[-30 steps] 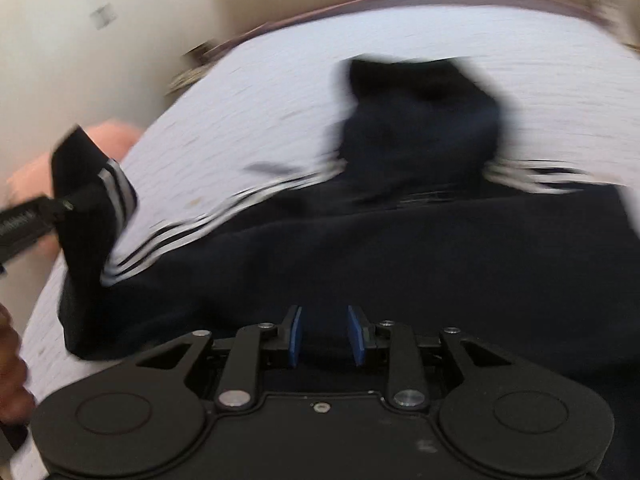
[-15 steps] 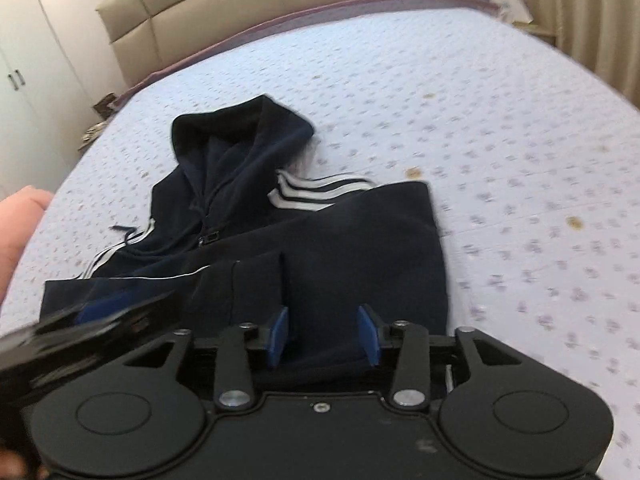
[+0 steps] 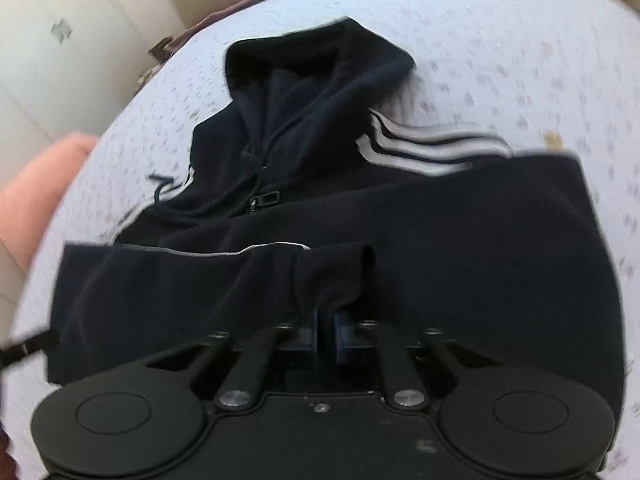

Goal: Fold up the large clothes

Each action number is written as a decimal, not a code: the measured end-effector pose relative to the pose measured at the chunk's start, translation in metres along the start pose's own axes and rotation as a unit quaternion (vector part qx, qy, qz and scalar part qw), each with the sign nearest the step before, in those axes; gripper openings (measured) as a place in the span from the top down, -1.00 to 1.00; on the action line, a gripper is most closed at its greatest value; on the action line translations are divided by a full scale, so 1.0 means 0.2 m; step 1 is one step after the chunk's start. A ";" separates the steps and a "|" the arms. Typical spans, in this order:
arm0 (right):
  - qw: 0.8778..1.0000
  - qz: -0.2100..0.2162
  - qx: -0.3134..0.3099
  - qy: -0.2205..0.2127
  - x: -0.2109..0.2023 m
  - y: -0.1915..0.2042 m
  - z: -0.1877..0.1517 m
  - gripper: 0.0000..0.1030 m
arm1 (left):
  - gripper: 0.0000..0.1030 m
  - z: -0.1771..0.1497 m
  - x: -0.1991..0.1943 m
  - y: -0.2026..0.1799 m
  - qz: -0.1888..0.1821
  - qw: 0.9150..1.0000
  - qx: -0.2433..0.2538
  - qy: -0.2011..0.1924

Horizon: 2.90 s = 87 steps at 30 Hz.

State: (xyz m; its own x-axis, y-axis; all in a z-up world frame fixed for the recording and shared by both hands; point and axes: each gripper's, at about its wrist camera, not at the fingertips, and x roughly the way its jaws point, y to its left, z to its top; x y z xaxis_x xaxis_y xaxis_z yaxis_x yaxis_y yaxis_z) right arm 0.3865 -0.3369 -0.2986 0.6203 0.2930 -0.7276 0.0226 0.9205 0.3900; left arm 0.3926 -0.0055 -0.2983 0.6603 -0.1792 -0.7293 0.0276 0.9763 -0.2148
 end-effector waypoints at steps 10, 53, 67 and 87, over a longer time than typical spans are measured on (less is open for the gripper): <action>0.986 -0.155 0.011 -0.055 -0.36 -0.19 0.03 0.44 | -0.15 0.11 0.19 -0.16 0.025 0.998 0.049 0.019; 0.980 -0.121 -0.057 -0.144 0.69 -0.03 1.10 -0.37 | -0.14 1.16 1.46 -0.59 -0.064 0.988 0.140 0.015; 0.971 -0.088 -0.091 -0.202 0.37 -0.09 1.08 0.78 | 0.85 1.25 1.06 -0.46 -0.060 0.975 0.198 -0.080; 0.985 -0.088 -0.117 -0.088 0.57 -0.04 1.08 0.54 | 0.01 1.13 1.02 -0.44 -0.159 0.958 0.239 -0.028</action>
State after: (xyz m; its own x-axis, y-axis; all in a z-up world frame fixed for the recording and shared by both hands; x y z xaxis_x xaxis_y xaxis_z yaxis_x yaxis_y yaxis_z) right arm 0.6268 -0.3673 -0.2638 0.7502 0.0936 -0.6545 -0.0276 0.9935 0.1105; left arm 0.6944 -0.1008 -0.2826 0.6000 -0.4821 -0.6384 0.5647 0.8205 -0.0889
